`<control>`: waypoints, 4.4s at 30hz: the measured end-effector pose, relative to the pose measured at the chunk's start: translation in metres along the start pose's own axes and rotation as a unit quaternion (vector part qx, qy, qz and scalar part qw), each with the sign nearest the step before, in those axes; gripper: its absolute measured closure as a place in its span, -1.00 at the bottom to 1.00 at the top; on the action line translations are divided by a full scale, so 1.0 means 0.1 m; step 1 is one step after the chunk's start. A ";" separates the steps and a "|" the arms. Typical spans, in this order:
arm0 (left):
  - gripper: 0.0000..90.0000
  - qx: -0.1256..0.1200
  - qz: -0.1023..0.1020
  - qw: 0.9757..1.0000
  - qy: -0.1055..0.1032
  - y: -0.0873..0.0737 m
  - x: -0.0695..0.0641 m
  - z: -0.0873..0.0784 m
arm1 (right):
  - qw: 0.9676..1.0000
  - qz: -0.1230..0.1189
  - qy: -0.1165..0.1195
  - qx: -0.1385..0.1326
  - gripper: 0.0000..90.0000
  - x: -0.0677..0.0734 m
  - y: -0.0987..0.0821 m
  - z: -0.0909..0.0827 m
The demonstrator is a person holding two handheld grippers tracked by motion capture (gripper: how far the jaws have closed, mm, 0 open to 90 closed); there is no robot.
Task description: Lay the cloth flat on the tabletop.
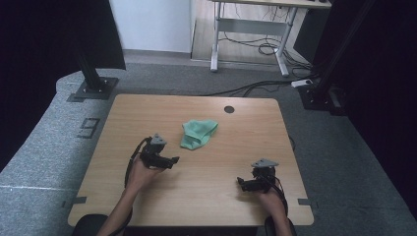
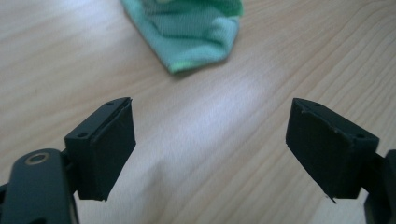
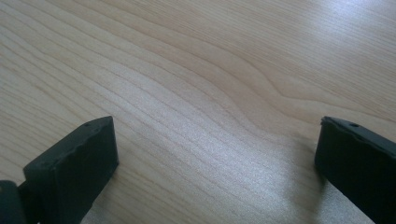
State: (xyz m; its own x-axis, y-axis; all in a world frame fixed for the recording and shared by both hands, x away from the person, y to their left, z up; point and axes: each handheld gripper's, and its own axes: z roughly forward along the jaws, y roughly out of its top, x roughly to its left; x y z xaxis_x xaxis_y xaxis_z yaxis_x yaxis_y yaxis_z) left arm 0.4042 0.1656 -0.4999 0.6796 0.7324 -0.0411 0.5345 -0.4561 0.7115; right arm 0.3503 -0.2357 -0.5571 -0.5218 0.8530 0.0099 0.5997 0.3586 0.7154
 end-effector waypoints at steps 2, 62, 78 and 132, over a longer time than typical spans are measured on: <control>-0.58 -0.002 0.008 1.000 0.000 0.06 -0.01 0.02 | 1.000 0.000 0.000 0.000 -1.00 0.00 0.00 0.00; 0.90 -0.054 0.027 0.997 -0.057 0.90 -0.22 0.08 | 1.000 -0.005 0.004 0.000 -1.00 0.00 0.01 0.01; 0.26 0.010 -0.044 0.999 0.009 0.33 0.38 0.29 | 1.000 -0.004 0.004 0.001 -1.00 0.00 0.01 0.01; 0.96 -0.017 0.016 0.996 -0.085 0.64 -0.15 0.15 | 0.999 -0.020 0.028 0.016 -0.71 0.08 0.10 -0.01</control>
State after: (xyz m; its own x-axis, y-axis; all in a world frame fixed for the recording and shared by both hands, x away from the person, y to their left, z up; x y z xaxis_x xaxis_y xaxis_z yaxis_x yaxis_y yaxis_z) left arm 0.4361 0.1173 -0.4644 0.7728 0.6205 -0.1334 0.4959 -0.4592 0.7370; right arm 0.3515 -0.2257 -0.5494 -0.5794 0.8148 0.0216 0.5956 0.4051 0.6937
